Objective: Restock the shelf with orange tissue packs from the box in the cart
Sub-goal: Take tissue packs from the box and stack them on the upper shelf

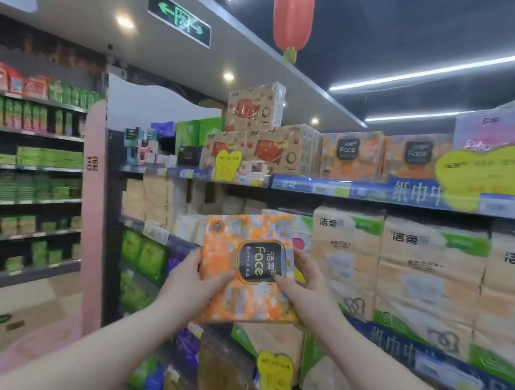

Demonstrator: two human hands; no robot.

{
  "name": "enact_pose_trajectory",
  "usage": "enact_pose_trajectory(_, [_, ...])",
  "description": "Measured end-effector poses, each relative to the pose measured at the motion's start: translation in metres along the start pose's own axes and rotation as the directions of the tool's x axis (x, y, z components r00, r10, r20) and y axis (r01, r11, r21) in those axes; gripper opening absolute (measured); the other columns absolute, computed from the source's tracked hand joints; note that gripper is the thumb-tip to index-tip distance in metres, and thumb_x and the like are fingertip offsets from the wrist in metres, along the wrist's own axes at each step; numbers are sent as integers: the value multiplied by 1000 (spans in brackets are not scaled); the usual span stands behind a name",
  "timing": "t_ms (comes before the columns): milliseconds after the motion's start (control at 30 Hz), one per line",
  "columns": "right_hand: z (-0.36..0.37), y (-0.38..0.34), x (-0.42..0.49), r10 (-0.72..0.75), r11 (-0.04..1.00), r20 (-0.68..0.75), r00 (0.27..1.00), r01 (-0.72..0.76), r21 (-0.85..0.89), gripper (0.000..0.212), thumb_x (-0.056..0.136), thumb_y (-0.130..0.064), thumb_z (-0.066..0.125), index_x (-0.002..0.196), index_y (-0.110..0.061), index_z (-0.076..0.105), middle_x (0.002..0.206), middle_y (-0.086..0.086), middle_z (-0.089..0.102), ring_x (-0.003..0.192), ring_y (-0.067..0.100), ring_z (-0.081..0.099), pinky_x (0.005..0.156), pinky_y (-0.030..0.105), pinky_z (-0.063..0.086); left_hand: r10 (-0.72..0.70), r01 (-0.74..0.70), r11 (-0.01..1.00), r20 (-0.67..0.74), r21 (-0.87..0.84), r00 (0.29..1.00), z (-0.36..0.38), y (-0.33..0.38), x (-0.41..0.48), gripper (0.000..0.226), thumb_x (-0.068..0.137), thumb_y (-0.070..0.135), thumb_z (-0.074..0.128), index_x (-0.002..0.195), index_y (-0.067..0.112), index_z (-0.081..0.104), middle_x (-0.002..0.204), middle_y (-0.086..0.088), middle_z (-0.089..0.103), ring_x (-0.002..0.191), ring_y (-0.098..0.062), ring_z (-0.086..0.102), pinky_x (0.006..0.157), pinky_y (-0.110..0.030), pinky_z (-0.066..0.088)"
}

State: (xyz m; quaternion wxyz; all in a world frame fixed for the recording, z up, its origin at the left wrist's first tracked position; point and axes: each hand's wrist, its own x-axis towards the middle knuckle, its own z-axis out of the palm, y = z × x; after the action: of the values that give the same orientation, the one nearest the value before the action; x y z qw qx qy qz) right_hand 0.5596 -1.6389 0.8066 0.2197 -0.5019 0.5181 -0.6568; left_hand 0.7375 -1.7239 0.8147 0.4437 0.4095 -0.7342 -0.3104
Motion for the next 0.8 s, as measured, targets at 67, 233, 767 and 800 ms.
enact_pose_trajectory(67, [-17, -6, 20, -24, 1000, -47, 999, 24, -1, 51, 86, -4, 64, 129, -26, 46, 126, -8, 55, 84, 0, 66, 64, 17, 53, 53, -53, 999, 44, -9, 998, 17, 14, 28, 49, 69, 45, 76, 111, 29, 59, 104, 10, 68, 98, -15, 64, 88, -36, 51])
enact_pose_trajectory(233, [-65, -39, 67, -158, 982, -181, 971, 136, -131, 49, 87, -6, 63, 131, -21, 47, 124, -11, 56, 89, 5, 65, 78, 27, 55, 238, -217, 962, 121, -165, 964, 61, 61, 96, 46, 67, 49, 75, 103, 27, 59, 98, 13, 69, 89, -6, 66, 84, -23, 52])
enact_pose_trajectory(767, [-141, -135, 222, -498, 766, -349, 794, 214, -606, 50, 87, 2, 56, 126, -26, 42, 125, 4, 61, 106, 21, 63, 88, 41, 53, 579, -435, 714, 113, -548, 807, 142, 195, 293, 55, 74, 32, 79, 118, 21, 47, 109, 5, 61, 102, -17, 61, 88, -38, 52])
enact_pose_trajectory(800, [-145, -135, 227, -499, 756, -359, 789, 195, -625, 51, 87, 3, 55, 127, -26, 43, 124, 4, 61, 107, 23, 63, 89, 43, 53, 577, -424, 716, 129, -554, 806, 150, 199, 298, 58, 73, 32, 79, 119, 19, 45, 107, 5, 59, 102, -16, 59, 86, -36, 50])
